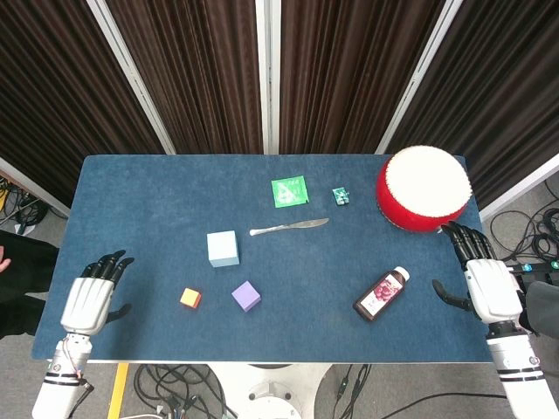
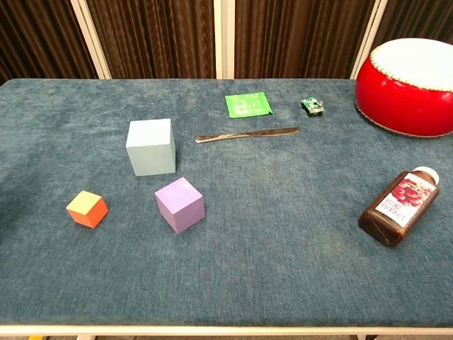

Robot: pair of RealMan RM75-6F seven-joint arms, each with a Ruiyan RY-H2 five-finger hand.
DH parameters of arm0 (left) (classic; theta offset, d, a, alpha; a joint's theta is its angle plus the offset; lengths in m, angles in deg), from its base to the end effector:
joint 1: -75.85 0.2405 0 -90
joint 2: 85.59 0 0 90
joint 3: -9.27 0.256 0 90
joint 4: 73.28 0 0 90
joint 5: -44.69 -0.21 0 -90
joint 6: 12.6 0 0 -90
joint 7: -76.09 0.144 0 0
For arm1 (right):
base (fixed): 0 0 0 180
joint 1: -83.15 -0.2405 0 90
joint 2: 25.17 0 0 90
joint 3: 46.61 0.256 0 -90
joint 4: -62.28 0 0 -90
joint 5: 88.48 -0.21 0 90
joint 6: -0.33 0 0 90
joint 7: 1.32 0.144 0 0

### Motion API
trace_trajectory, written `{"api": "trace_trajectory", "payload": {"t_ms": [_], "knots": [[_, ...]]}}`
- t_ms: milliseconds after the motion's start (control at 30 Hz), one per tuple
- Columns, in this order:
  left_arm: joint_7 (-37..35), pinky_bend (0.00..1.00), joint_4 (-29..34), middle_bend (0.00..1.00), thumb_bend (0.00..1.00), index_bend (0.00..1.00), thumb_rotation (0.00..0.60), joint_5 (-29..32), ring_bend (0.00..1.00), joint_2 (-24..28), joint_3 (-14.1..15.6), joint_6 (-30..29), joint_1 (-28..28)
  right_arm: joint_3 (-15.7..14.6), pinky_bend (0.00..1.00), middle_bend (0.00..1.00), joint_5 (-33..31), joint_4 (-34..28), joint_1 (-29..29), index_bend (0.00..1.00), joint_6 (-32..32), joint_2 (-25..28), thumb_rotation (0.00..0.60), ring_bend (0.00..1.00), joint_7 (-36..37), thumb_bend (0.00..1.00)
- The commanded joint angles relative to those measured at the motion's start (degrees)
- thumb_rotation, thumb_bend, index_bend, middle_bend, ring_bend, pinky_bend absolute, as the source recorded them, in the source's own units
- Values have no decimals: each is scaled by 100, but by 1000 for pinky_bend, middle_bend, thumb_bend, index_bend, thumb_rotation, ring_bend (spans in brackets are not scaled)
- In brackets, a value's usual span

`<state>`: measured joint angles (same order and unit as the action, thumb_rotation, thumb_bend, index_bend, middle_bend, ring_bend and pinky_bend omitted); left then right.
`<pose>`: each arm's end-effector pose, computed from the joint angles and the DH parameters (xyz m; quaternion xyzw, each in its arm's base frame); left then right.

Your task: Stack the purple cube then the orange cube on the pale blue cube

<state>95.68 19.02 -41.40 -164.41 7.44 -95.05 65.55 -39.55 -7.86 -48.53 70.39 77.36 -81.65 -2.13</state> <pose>-0.2637 0.2000 0.0700 -0.6513 -0.3463 -0.3740 0.5621 -0.2351 -0.2237 0.1662 0.5931 -0.4361 0.4452 0.5098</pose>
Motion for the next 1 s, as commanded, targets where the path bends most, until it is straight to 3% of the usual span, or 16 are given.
{"api": "trace_trajectory", "payload": {"t_ms": [33,300,533,1000], "knots": [[12,301,5,253,157,257,600,-13,198,-14,-2,-1,-7,-6,0,27,25,6,13,0,19,10,600,0,24,216],[47,301,63,253,157,257,600,-52,198,-7,17,26,-27,1,0,27,93,22,63,0,125,35,600,0,106,216],[-397,303,254,252,157,257,600,-190,198,-128,58,81,-78,-20,0,27,86,8,52,0,84,9,600,0,19,216],[1388,304,1419,262,158,257,600,245,198,-860,149,618,-268,-55,0,27,322,-13,133,0,226,123,600,0,283,218]]}}
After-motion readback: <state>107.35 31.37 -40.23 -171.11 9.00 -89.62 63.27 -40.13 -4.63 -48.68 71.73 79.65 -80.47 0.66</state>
